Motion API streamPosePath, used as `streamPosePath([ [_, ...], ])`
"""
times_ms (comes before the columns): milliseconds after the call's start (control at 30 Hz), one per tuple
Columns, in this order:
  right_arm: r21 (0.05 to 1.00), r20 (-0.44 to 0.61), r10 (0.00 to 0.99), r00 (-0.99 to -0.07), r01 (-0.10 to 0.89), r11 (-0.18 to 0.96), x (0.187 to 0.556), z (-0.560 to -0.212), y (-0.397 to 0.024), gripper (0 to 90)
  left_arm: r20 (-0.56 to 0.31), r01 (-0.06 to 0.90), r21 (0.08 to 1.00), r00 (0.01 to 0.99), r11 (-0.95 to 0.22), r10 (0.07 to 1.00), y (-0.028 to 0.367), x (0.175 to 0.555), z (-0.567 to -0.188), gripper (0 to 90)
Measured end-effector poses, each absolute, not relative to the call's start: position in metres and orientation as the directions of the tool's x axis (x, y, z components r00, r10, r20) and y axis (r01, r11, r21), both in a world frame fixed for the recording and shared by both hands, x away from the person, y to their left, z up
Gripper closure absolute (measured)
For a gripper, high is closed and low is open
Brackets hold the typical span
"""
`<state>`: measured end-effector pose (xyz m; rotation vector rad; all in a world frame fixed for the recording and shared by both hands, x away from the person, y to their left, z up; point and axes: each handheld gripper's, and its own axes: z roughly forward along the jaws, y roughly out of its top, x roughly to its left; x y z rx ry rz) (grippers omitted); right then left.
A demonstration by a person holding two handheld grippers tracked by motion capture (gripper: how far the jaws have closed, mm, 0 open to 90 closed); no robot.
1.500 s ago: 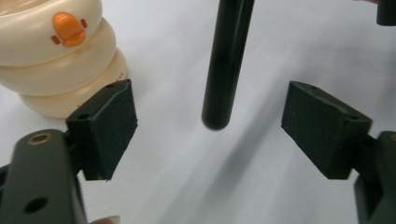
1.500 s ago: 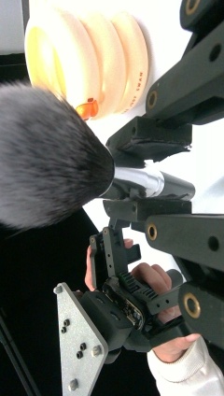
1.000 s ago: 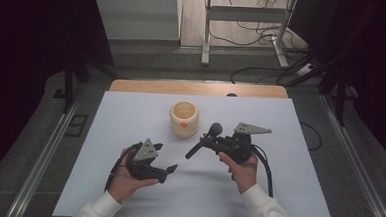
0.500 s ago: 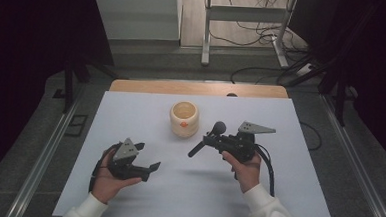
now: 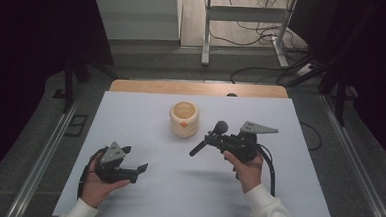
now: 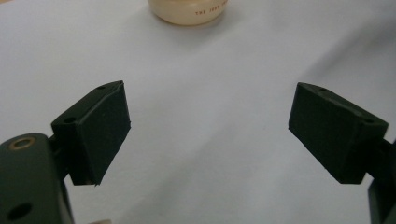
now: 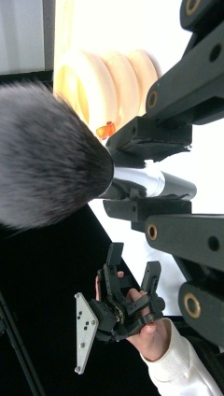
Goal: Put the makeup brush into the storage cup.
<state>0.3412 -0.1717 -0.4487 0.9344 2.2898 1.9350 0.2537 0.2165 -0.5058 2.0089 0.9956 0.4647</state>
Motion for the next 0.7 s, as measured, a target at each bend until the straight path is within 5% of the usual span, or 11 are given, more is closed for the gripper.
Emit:
streamPosePath([
  [700,0.913,0.340,0.447,-0.828,0.404,0.054,0.345,-0.435,-0.172,70.9,-0.039,0.494,0.796,0.617,-0.348,0.786,0.215,0.255,-0.509,13.4],
])
